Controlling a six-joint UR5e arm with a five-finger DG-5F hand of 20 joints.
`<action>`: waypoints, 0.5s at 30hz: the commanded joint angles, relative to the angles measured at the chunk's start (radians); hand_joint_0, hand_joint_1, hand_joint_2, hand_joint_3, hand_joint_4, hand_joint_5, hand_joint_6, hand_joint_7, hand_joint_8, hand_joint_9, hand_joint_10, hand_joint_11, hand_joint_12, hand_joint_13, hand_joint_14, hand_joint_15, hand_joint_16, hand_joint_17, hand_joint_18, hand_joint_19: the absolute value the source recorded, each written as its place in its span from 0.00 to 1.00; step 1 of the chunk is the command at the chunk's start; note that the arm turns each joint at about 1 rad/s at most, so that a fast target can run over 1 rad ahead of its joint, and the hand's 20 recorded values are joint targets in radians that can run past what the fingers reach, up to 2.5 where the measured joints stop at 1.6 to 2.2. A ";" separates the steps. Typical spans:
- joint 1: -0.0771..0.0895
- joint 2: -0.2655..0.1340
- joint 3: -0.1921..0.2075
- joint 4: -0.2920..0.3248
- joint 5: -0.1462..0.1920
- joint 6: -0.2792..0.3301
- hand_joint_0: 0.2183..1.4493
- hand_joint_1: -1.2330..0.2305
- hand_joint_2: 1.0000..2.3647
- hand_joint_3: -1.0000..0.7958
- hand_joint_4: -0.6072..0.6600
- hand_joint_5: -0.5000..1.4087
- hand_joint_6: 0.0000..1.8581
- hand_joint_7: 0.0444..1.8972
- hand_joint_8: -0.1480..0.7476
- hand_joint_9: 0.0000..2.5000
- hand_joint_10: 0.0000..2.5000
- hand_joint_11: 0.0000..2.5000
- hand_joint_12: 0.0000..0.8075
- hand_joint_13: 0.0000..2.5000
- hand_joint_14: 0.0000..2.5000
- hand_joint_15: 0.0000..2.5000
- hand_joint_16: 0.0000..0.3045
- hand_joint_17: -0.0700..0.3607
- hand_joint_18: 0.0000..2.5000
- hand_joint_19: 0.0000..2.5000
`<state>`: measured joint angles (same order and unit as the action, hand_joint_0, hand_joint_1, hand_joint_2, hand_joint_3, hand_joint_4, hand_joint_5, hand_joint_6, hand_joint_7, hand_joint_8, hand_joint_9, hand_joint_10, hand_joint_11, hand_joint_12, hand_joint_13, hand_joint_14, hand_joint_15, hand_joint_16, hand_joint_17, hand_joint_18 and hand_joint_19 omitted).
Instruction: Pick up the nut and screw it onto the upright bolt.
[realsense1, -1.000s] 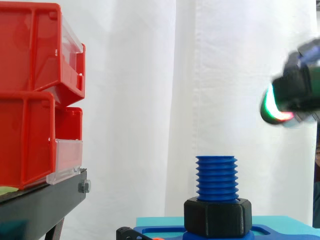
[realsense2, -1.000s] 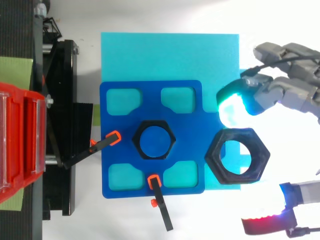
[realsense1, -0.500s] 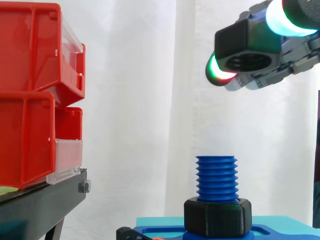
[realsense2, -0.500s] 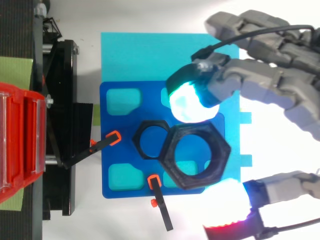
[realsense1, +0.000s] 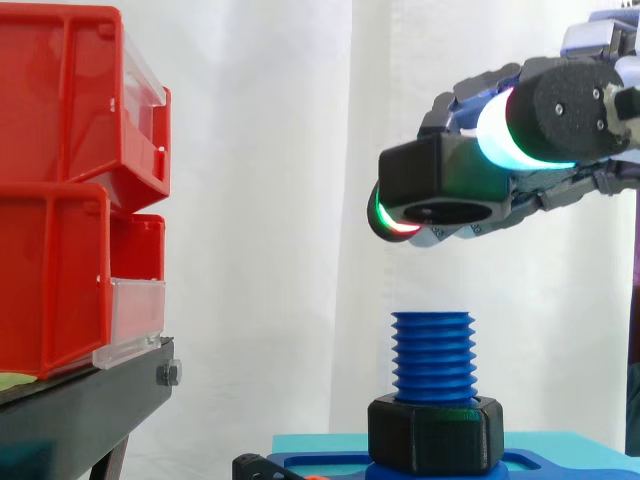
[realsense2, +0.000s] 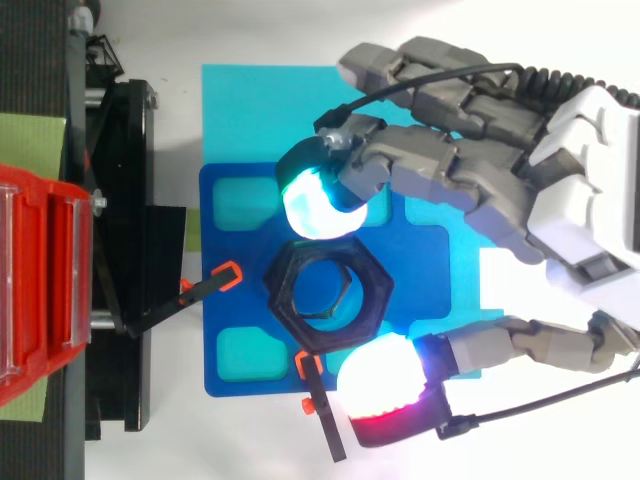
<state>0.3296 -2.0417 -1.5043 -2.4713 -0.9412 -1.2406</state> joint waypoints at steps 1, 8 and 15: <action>-0.004 -0.022 0.001 0.002 -0.007 0.001 0.28 0.43 0.00 0.28 0.70 0.16 0.38 0.53 0.52 0.24 0.00 0.00 0.37 0.25 0.00 0.00 0.10 0.32 0.18 0.00; -0.020 -0.046 0.001 0.023 -0.038 0.023 0.28 0.43 0.00 0.28 0.69 0.16 0.38 0.53 0.52 0.24 0.00 0.00 0.37 0.25 0.00 0.00 0.10 0.32 0.18 0.00; -0.032 -0.046 0.001 0.018 -0.057 0.024 0.28 0.43 0.00 0.28 0.70 0.16 0.38 0.53 0.52 0.25 0.00 0.00 0.37 0.26 0.00 0.00 0.10 0.32 0.18 0.00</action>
<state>0.3031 -2.0874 -1.5036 -2.4519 -0.9904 -1.2171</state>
